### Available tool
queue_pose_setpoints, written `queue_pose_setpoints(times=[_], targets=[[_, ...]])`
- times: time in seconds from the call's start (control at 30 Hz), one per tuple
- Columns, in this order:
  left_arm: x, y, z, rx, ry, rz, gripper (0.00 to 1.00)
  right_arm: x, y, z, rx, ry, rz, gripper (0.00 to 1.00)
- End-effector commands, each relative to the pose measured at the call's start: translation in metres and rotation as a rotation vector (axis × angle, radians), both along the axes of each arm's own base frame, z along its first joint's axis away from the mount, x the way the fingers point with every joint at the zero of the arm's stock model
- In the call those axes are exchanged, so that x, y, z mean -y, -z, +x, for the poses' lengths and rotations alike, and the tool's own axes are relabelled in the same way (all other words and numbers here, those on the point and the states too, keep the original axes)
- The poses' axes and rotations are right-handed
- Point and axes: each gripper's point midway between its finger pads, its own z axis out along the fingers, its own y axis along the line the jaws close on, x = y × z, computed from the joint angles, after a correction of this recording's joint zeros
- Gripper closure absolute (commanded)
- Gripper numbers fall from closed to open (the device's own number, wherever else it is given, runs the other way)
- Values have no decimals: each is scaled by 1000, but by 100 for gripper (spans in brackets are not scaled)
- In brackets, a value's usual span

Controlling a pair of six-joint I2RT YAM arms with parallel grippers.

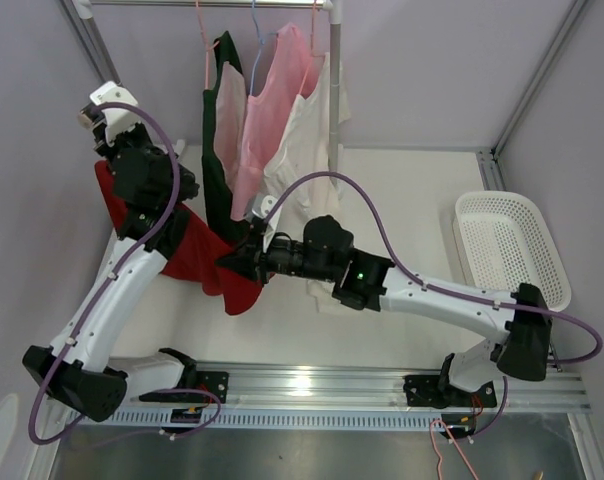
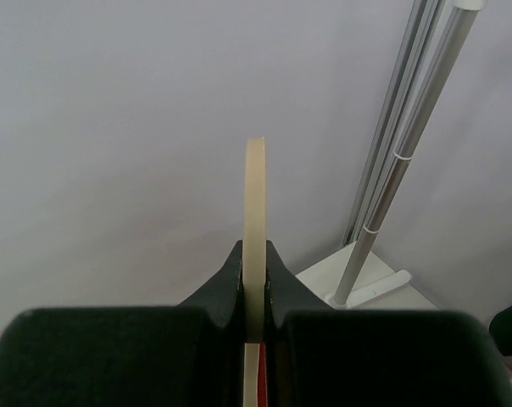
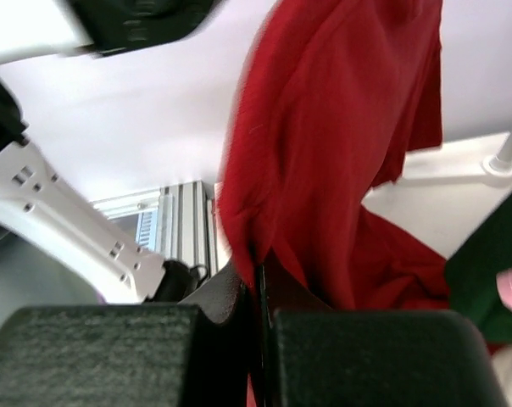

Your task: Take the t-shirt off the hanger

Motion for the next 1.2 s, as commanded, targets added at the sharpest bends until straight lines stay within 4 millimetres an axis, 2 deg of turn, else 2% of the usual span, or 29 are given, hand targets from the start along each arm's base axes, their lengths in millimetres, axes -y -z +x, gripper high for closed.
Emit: queue_pose_setpoints(times=[0.0, 0.1, 0.13, 0.17, 0.2, 0.23, 0.27, 0.33, 0.37, 0.4, 0.43, 0.5, 0.6, 0.63, 0.77, 0.9, 0.93, 0.97, 1.0, 1.03, 1.07, 1.1, 1.17], targets=[[0, -30, -3, 97, 3, 24, 99, 29, -30, -15, 15, 33, 37, 100], [-8, -38, -8, 129, -57, 54, 99, 48, -36, -23, 8, 54, 27, 100], [-8, -35, -2, 119, -75, 64, 99, 53, -37, -25, 6, 60, 22, 100], [-13, -39, -6, 130, -103, 72, 99, 57, -30, -25, 0, 74, 7, 100], [-15, -44, -9, 139, -121, 69, 99, 65, -32, -32, -1, 72, 5, 100], [-14, -42, -5, 90, -143, 102, 99, 69, -30, -33, -9, 80, -1, 100], [-17, -47, -11, 147, -161, 79, 99, 74, -16, -33, -22, 93, -29, 100], [-19, -51, -15, 160, -186, 75, 99, 85, -15, -39, -30, 96, -26, 100], [-21, -51, -16, 158, -210, 82, 99, 90, -9, -40, -43, 99, -34, 100], [-21, -50, -16, 152, -221, 83, 99, 93, 4, -39, -57, 113, -59, 100], [-24, -55, -22, 148, -238, 79, 99, 101, 3, -40, -57, 119, -53, 100], [-24, -54, -22, 161, -248, 67, 99, 109, 18, -38, -75, 148, -78, 100], [-27, -59, -29, 185, -249, 47, 99, 122, 17, -41, -82, 154, -61, 100], [-27, -60, -30, 185, -247, 44, 99, 127, 31, -37, -93, 189, -99, 100], [-28, -66, -32, 183, -217, 26, 99, 141, 40, -33, -96, 234, -114, 100], [-11, -70, -27, 163, -99, 49, 99, 138, 56, -29, -102, 249, -144, 100], [-5, -76, -31, 259, -27, -12, 99, 136, 59, -27, -106, 252, -149, 100], [6, -63, -17, 120, 28, 47, 99, 132, 60, -26, -110, 252, -151, 100], [13, -65, -12, 132, 99, 38, 99, 125, 70, -21, -121, 258, -180, 100], [25, -69, -6, 282, 213, -110, 99, 120, 73, -20, -126, 252, -188, 100], [32, -38, -5, 72, 294, -65, 99, 115, 77, -18, -133, 251, -199, 100], [40, -41, -4, 90, 378, -84, 99, 104, 84, -15, -144, 245, -225, 100], [43, -38, -10, 74, 413, -98, 99, 91, 82, -7, -149, 245, -211, 100]])
